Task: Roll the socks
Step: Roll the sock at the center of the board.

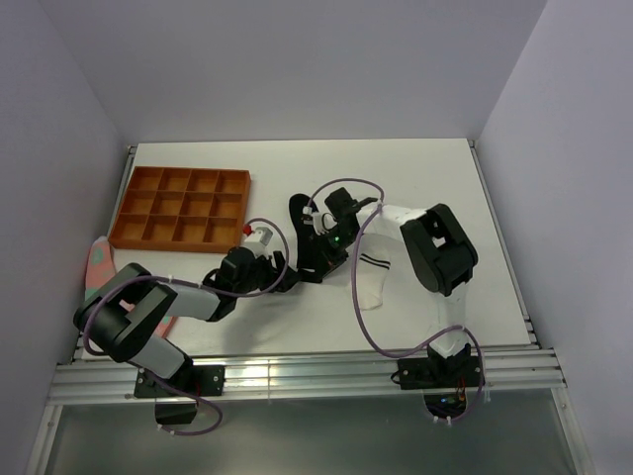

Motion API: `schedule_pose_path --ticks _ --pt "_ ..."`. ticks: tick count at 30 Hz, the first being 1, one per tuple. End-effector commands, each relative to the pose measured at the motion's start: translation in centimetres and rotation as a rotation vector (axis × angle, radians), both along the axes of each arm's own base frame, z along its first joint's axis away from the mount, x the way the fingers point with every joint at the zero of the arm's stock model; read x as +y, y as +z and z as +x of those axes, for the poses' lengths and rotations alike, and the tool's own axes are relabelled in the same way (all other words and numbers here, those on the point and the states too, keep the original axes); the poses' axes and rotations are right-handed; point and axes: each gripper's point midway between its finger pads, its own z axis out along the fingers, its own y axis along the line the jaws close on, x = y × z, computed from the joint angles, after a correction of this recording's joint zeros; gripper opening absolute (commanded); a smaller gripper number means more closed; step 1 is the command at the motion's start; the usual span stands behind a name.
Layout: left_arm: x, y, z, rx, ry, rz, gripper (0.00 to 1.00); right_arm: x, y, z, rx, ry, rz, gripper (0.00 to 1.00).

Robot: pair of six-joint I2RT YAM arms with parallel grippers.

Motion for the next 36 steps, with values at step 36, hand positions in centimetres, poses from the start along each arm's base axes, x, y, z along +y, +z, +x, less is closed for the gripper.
schedule_pose_path --ticks 36 --pt "-1.7 -2.7 0.7 0.026 -0.07 0.078 0.28 -1.0 -0.9 0.2 0.018 0.018 -0.069 0.01"
